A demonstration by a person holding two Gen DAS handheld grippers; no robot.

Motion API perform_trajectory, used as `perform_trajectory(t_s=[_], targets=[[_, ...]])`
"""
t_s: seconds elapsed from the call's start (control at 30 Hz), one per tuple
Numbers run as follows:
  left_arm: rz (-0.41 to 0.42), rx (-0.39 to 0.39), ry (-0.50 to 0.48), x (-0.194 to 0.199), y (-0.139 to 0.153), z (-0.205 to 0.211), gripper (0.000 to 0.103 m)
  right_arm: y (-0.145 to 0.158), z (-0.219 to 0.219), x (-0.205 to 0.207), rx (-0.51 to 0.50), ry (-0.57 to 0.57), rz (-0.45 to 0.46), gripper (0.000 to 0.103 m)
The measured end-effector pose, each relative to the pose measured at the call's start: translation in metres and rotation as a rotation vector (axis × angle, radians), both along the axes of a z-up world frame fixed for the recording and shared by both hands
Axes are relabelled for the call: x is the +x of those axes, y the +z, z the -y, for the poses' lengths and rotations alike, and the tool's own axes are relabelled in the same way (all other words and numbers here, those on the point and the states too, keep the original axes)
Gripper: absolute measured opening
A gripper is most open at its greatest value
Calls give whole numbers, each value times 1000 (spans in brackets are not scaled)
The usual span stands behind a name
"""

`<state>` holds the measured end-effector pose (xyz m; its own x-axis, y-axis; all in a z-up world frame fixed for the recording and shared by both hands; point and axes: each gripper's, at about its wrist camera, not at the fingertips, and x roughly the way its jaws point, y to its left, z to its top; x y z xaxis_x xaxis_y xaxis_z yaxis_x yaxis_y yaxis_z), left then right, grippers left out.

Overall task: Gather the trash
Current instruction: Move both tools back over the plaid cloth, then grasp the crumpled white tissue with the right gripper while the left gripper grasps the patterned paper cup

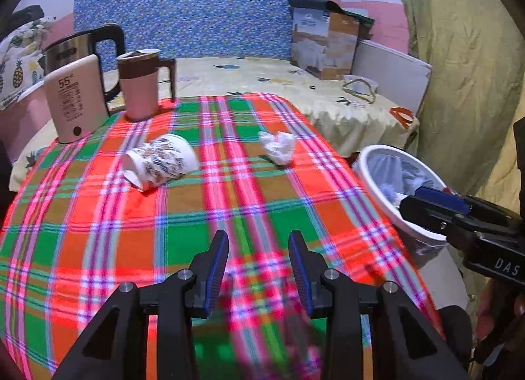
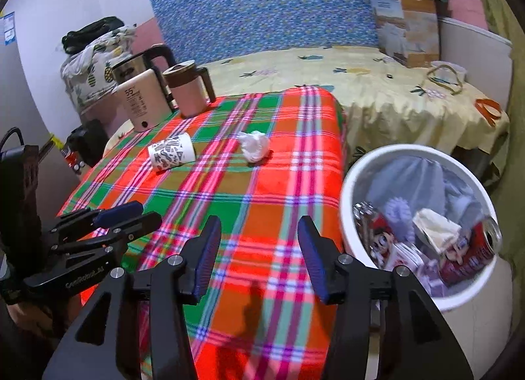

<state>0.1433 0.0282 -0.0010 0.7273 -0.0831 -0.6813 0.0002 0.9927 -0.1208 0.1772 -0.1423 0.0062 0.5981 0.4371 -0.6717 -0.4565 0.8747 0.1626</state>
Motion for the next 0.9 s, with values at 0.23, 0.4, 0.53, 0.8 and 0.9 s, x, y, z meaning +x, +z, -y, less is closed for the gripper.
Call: perform_trajectory(t_s=[0.23,0.4,0.53,0.8,0.9], targets=[[4,5,46,22,2,-47,38,-1,-16,16,8,41,-16,59],[11,0,87,39,3,-79,45,-4,-28,34,2,51,-27,63],[22,1,102,55,1,-99,50,-8,-36,44,-14,58,-33,63],[23,13,64,90,-11,-119,65,-22,-49,73,-45,73,-62,66],[20,14,31,102,-15,-122,71,-25,-52,84,-50,75,-66,66]])
